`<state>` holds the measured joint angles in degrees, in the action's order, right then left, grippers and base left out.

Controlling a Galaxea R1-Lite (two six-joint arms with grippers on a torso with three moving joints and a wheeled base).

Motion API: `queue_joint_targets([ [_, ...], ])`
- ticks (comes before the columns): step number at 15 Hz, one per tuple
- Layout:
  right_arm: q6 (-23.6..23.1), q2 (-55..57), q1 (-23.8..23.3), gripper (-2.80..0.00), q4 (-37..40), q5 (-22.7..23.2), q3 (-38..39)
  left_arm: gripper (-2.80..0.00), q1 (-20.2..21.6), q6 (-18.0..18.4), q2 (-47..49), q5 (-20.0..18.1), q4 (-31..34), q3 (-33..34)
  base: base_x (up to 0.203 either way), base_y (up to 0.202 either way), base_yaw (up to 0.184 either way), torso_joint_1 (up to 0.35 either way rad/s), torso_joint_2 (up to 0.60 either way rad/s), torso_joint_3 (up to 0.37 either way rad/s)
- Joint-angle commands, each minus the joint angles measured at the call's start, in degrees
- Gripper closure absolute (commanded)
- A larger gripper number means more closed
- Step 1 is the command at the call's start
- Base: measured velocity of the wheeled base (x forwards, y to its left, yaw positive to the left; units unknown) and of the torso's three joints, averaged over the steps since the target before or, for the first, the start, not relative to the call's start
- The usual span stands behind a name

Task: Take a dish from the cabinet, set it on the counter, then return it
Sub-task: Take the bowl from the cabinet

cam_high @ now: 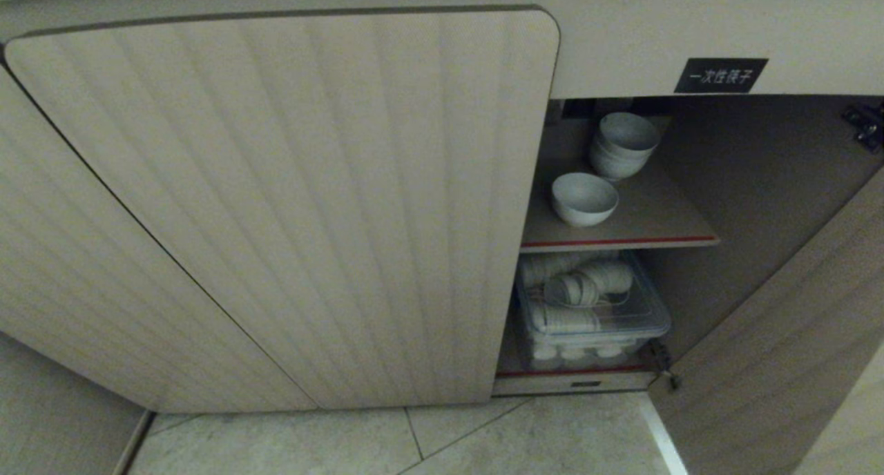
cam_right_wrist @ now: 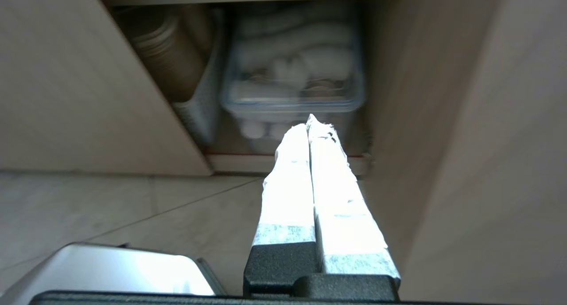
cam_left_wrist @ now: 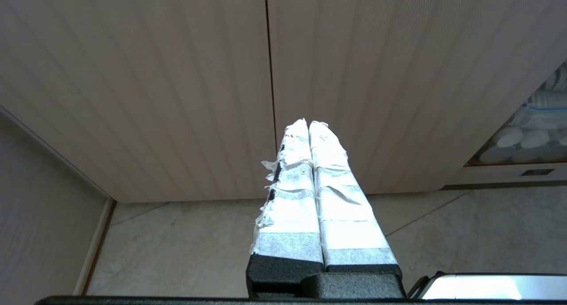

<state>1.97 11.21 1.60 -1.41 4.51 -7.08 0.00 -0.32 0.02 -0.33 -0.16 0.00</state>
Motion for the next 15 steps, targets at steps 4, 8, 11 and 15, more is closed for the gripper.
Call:
queue_joint_targets([
  [4,1.77,18.4,5.61,0.0,-10.02,-0.16,-1.35,0.0,0.0,-0.03,-0.02,-0.02,-0.02,0.0,0.0,0.0,0.0,0.0,0.0,0.0],
  [8,4.25,31.7,6.32,0.0,-18.09,-0.13,-3.38,0.0,0.0,-0.03,-0.02,-0.02,-0.02,0.0,0.0,0.0,0.0,0.0,0.0,0.0],
  [11,4.91,41.47,6.39,0.0,-23.09,-0.01,-4.85,0.0,0.0,-0.03,-0.02,-0.02,-0.02,0.0,0.0,0.0,0.0,0.0,0.0,0.0],
  [15,6.19,53.55,6.42,0.0,-31.37,0.21,-6.82,0.0,0.0,-0.03,-0.02,-0.02,-0.02,0.0,0.0,0.0,0.0,0.0,0.0,0.0],
])
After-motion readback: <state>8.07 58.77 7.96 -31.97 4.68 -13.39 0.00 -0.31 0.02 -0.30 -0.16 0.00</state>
